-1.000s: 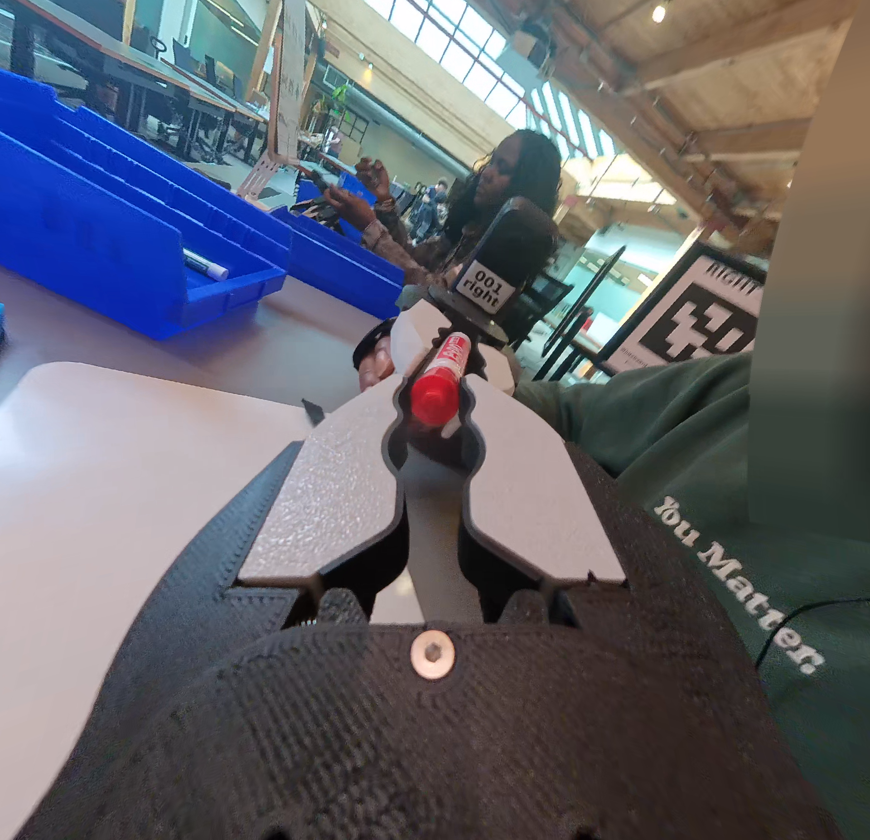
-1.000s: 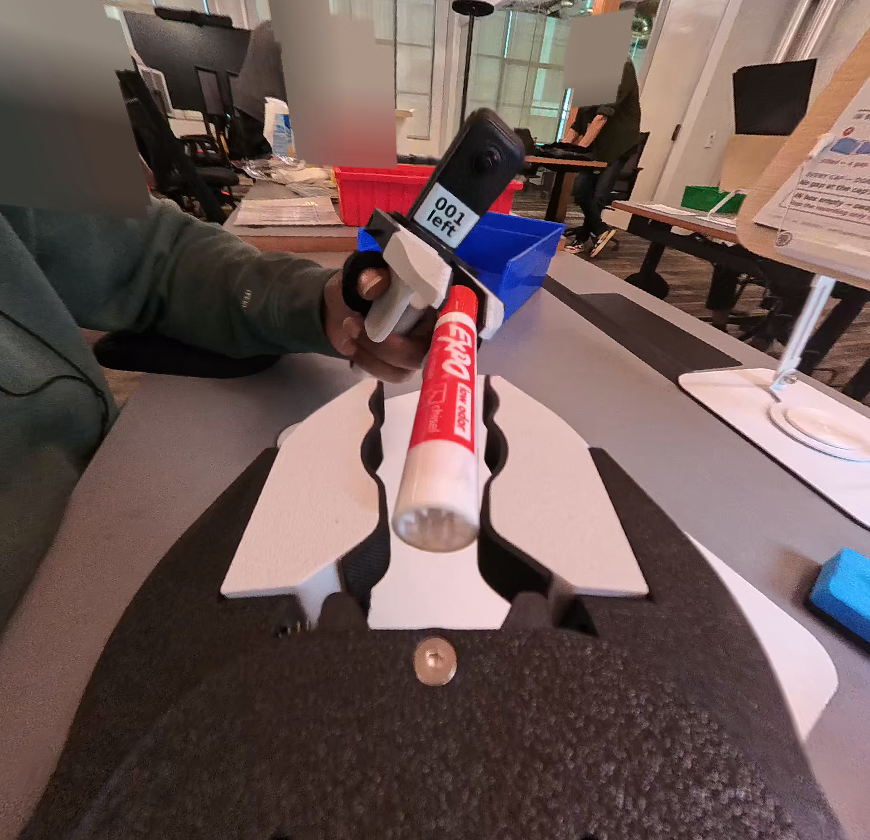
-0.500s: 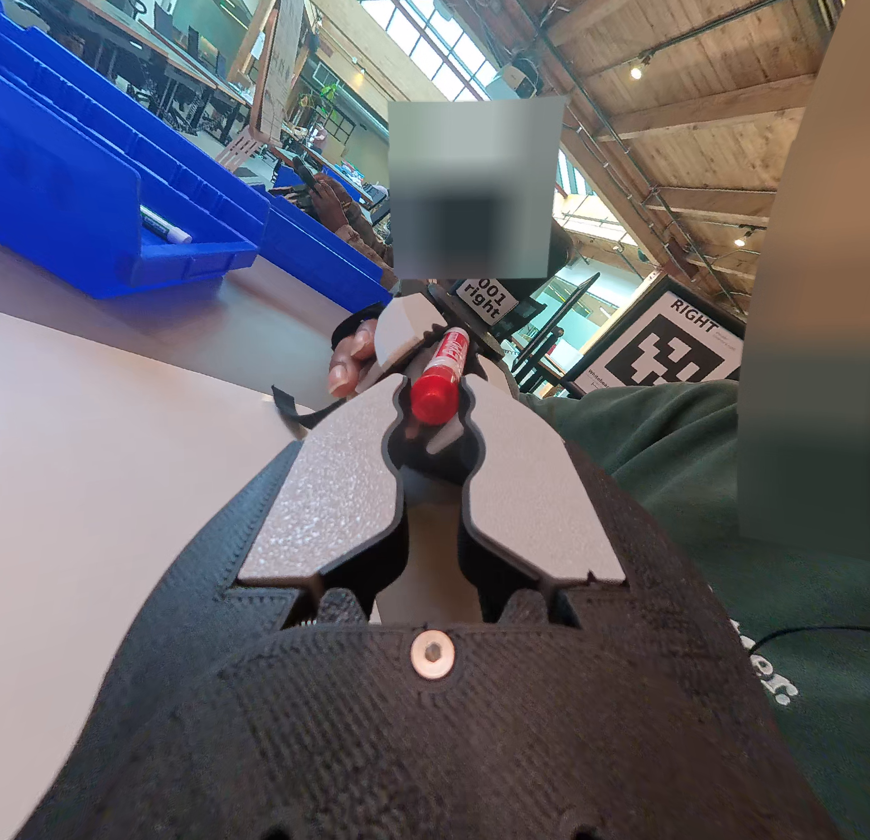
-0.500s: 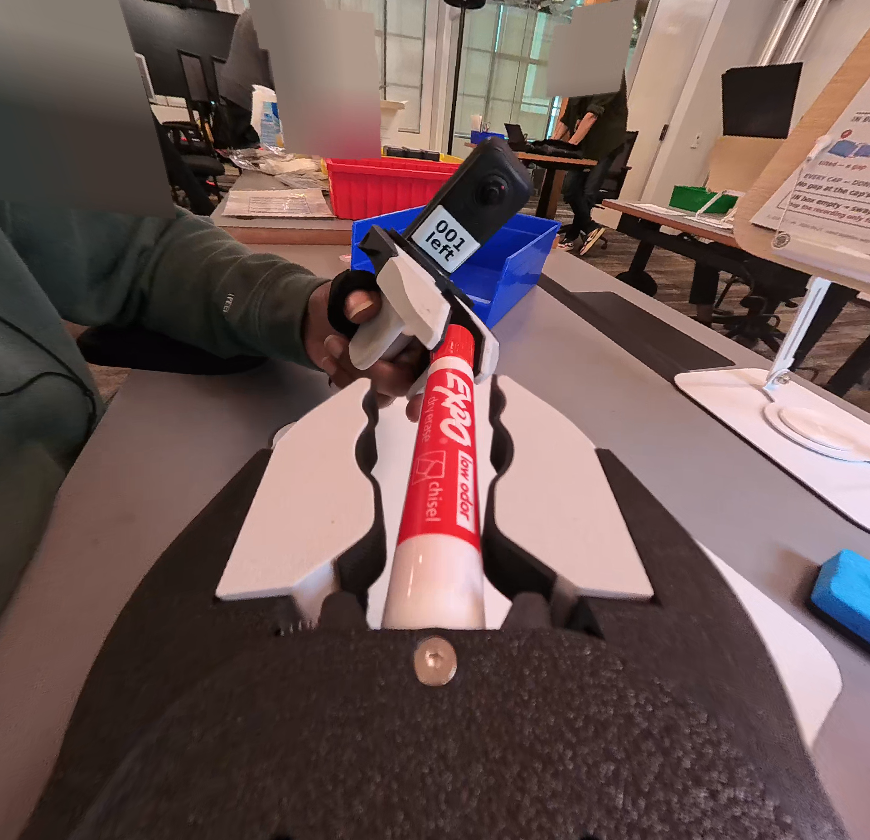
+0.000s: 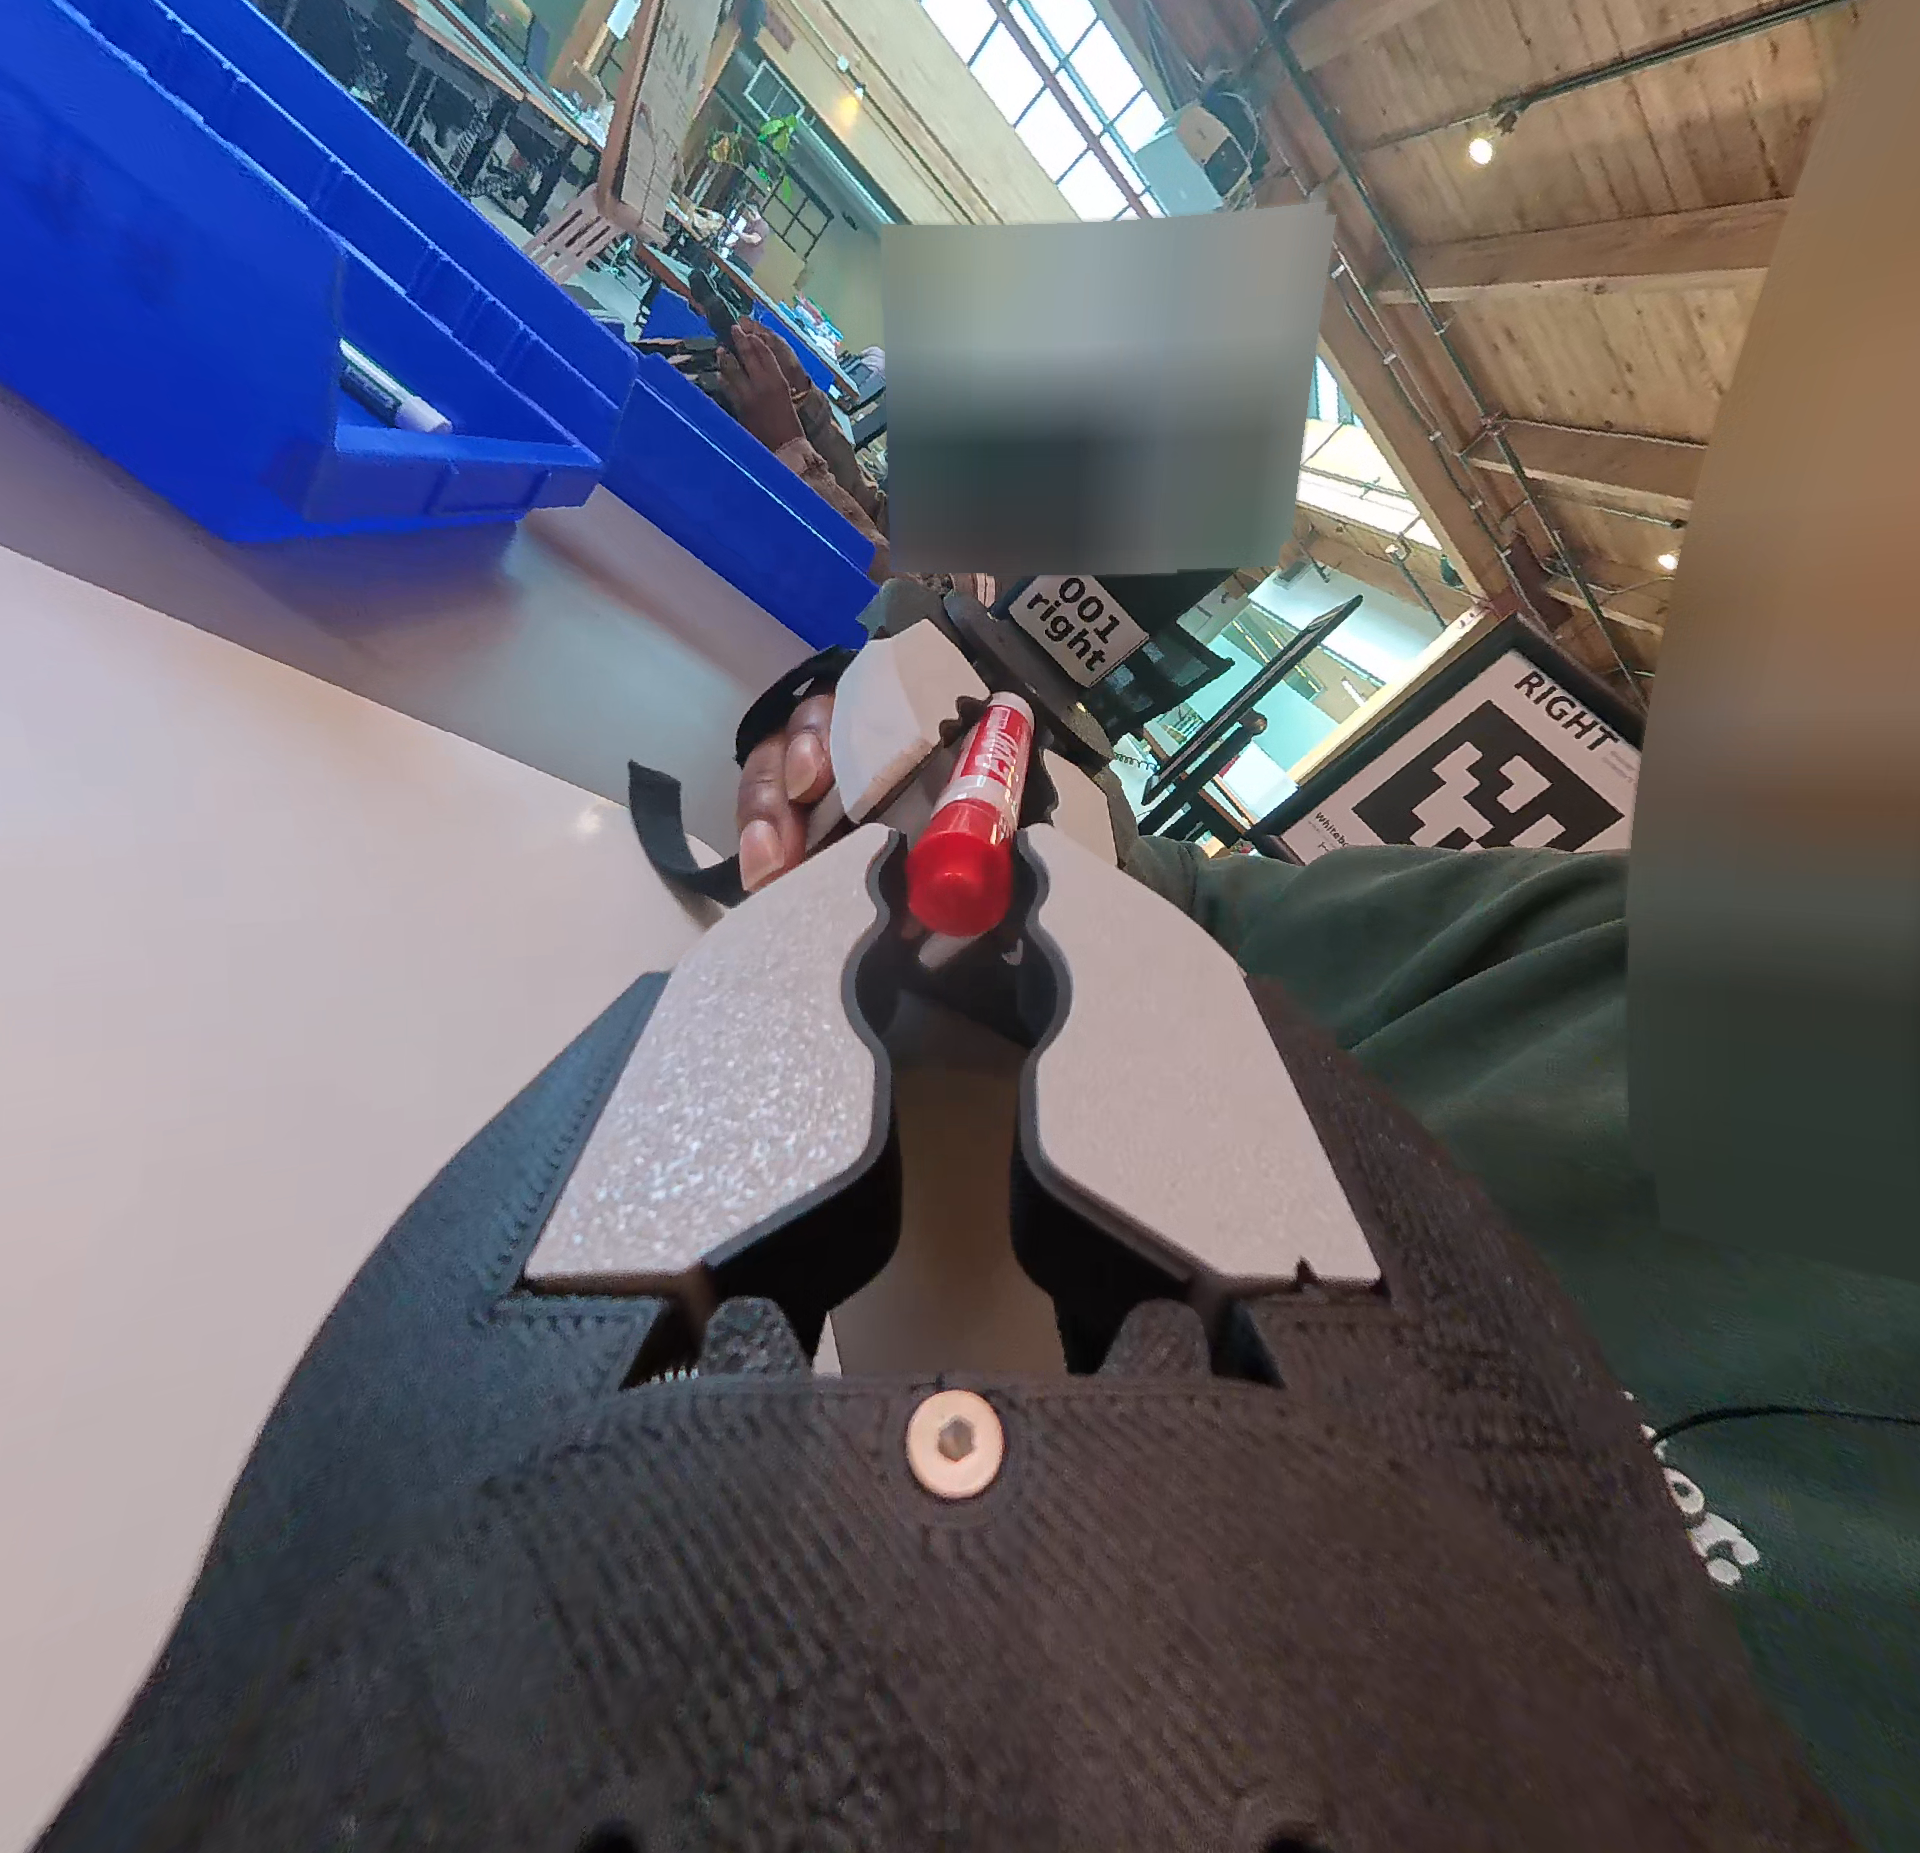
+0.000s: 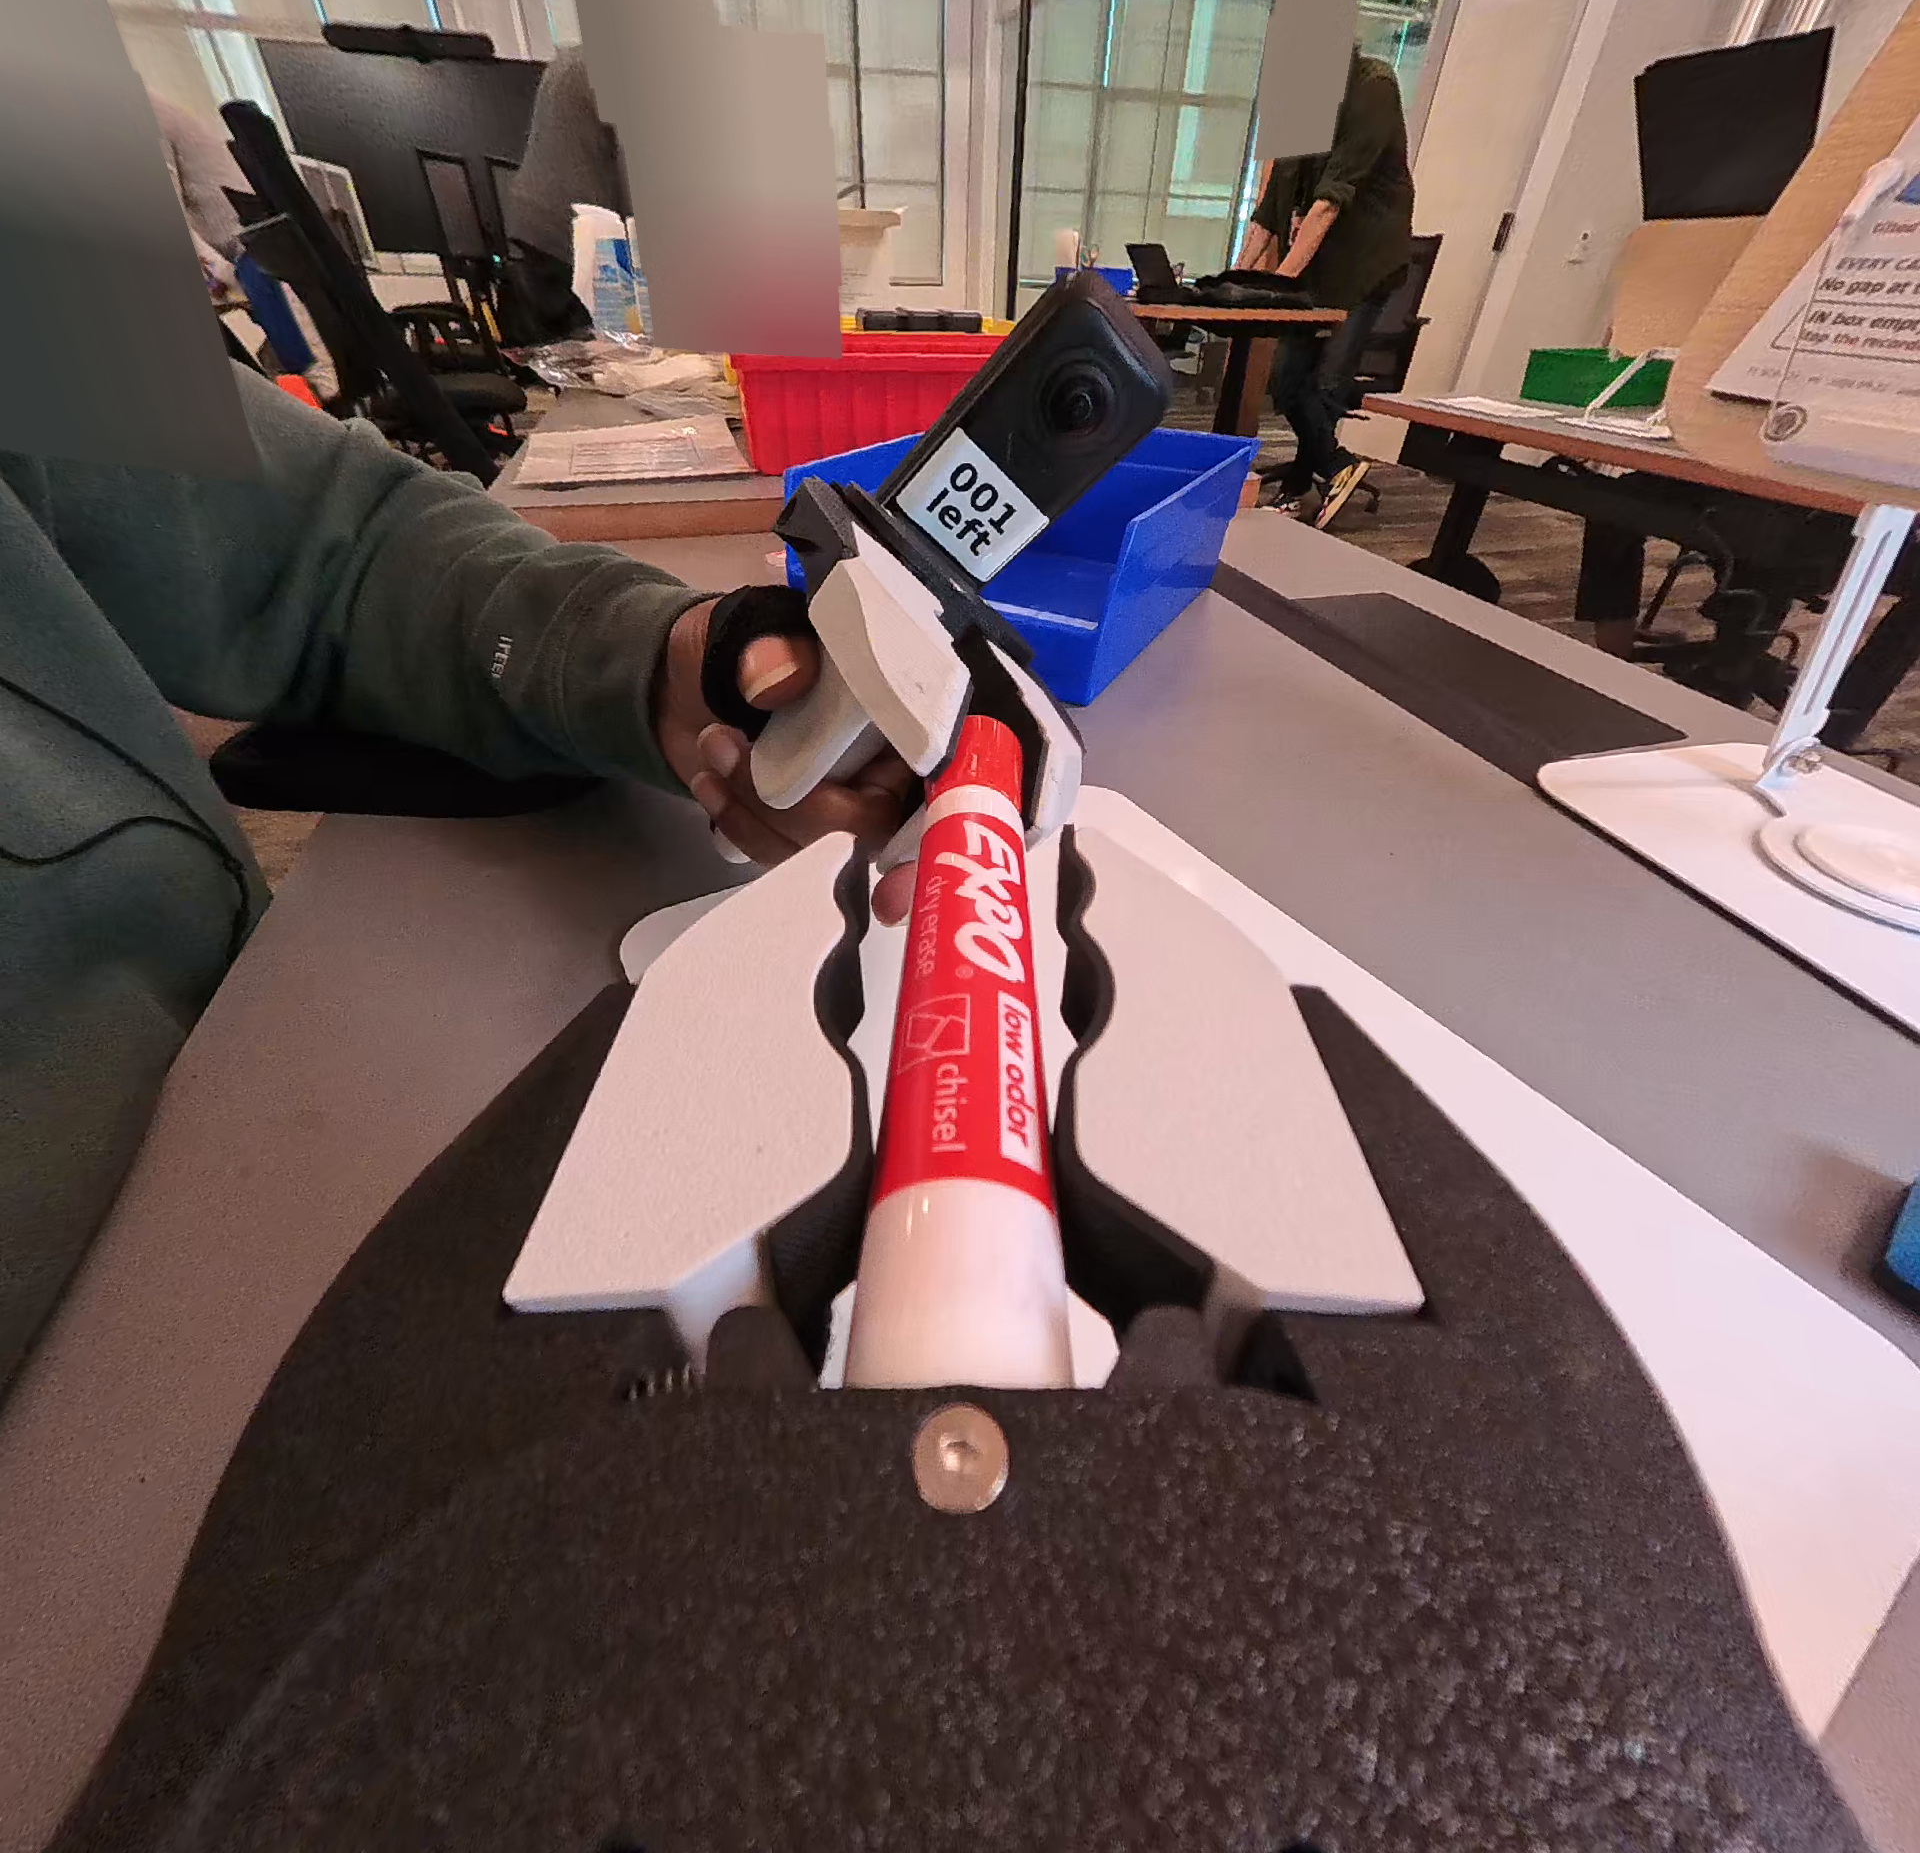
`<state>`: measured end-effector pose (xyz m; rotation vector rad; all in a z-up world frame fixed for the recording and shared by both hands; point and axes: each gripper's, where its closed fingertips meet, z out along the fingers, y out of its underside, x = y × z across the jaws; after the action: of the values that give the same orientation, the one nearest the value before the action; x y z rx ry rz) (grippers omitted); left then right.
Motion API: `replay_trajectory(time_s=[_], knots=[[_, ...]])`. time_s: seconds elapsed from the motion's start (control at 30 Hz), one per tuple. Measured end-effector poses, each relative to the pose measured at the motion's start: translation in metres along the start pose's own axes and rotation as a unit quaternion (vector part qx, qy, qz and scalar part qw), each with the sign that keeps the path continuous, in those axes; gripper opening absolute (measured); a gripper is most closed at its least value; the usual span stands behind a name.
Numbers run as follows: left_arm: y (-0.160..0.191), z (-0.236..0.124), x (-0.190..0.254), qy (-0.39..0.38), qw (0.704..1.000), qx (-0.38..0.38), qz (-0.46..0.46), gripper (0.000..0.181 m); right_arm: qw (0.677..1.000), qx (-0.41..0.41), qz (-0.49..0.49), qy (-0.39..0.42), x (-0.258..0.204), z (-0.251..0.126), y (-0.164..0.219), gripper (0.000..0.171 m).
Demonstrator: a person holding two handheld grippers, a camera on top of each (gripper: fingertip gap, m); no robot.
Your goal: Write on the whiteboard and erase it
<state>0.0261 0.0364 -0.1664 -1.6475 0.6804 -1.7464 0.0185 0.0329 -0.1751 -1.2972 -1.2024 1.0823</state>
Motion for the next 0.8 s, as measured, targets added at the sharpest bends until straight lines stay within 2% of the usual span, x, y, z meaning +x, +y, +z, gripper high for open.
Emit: replay_trajectory(time_s=[0.8], knots=[[0.0023,0.0006,-0.0097,-0.017,1.000,0.009,-0.023,0.020,0.999,-0.004,0.033,-0.002,0.0053,0.0008,0.0065,0.034]])
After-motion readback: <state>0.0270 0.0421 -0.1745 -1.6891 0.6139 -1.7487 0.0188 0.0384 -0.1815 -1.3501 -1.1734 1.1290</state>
